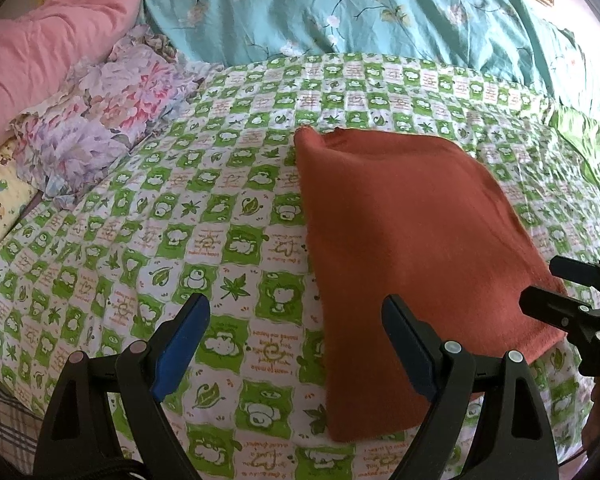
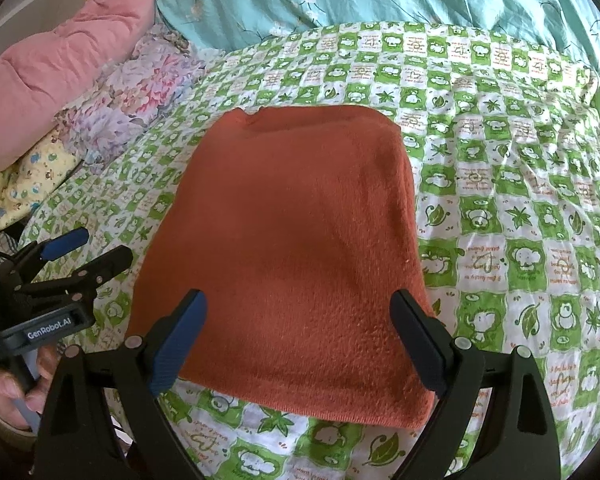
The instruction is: Fold small clothes
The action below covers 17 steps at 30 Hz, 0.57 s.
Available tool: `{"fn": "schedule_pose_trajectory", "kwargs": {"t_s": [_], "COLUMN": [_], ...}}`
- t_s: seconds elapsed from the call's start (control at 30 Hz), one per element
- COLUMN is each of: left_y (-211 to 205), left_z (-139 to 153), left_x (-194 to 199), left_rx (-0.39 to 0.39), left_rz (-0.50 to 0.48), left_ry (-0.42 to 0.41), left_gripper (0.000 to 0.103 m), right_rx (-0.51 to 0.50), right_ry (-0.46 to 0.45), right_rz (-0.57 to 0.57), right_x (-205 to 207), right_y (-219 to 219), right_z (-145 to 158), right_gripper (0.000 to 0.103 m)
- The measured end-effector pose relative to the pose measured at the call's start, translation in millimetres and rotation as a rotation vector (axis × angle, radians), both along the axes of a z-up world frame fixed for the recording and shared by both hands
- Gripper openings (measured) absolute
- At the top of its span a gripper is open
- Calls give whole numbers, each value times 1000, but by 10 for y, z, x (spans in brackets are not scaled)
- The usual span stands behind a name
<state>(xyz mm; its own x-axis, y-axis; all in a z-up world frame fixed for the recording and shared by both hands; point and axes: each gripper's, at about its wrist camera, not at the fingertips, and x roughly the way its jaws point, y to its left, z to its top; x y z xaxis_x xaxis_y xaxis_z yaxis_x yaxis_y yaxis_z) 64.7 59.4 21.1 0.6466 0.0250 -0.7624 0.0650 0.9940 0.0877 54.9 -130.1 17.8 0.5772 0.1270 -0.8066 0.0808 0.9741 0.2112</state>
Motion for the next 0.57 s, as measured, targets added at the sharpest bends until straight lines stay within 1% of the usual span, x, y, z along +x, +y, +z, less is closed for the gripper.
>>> {"fn": "schedule_pose_trajectory", "kwargs": {"t_s": [0.27, 0.57], "left_y": [71, 78], "left_z": [-12, -13], "left_x": [93, 138], "left_rx": [-5, -13], "left_rz": [20, 17], "left_ry": [11, 15], "left_gripper": [88, 89], "right_rx": [9, 11], "right_ry": [-6, -9], "right_rz": [-2, 8], "right_x": [14, 36], "right_y": [-67, -44], "right_z": [-12, -10], "right_gripper": [93, 93]}}
